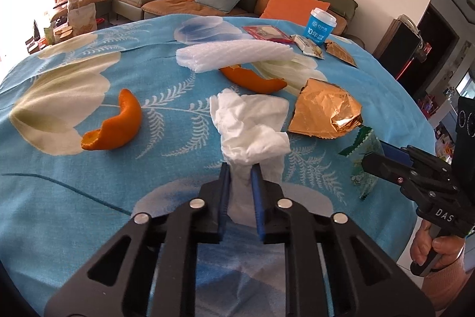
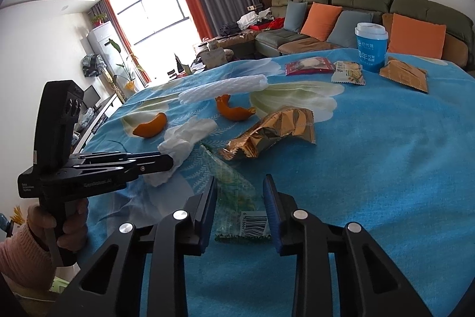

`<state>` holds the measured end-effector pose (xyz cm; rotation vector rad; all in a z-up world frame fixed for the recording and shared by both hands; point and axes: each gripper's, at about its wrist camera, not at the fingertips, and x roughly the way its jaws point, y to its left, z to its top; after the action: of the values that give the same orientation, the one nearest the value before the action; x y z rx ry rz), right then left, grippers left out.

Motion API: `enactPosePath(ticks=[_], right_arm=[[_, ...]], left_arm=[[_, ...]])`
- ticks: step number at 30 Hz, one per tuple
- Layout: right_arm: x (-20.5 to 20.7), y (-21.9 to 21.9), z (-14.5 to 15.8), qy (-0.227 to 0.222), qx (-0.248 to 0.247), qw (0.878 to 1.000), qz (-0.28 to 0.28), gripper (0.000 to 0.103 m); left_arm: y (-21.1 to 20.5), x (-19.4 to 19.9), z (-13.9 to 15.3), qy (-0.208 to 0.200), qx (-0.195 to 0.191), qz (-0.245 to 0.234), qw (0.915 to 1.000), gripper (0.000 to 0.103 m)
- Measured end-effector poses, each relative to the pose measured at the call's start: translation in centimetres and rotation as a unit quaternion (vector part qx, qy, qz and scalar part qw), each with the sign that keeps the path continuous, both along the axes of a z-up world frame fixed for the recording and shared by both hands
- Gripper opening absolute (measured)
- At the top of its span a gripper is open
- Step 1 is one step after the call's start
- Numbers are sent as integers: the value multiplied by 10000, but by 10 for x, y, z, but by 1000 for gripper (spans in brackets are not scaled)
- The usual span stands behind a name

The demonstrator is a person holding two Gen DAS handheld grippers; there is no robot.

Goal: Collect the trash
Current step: 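Grasp the white tissue with the left gripper while the right grasps a clear barcode packet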

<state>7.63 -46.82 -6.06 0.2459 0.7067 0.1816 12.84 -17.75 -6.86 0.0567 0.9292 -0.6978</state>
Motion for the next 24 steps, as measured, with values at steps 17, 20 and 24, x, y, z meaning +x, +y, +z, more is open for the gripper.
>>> enactPosePath(ticks=[17, 20, 24], right_arm=[[-2, 14, 10, -129, 231, 9994, 243, 29], [-1, 15, 8, -118, 259, 9992, 271, 29], [1, 15, 6, -102, 293, 9991, 279, 29]], left_arm=[[24, -30, 17, -266, -202, -147, 9993, 5], [24, -30, 15, -228, -176, -165, 9994, 14], [21, -28, 11, -151, -160, -194, 9996, 41]])
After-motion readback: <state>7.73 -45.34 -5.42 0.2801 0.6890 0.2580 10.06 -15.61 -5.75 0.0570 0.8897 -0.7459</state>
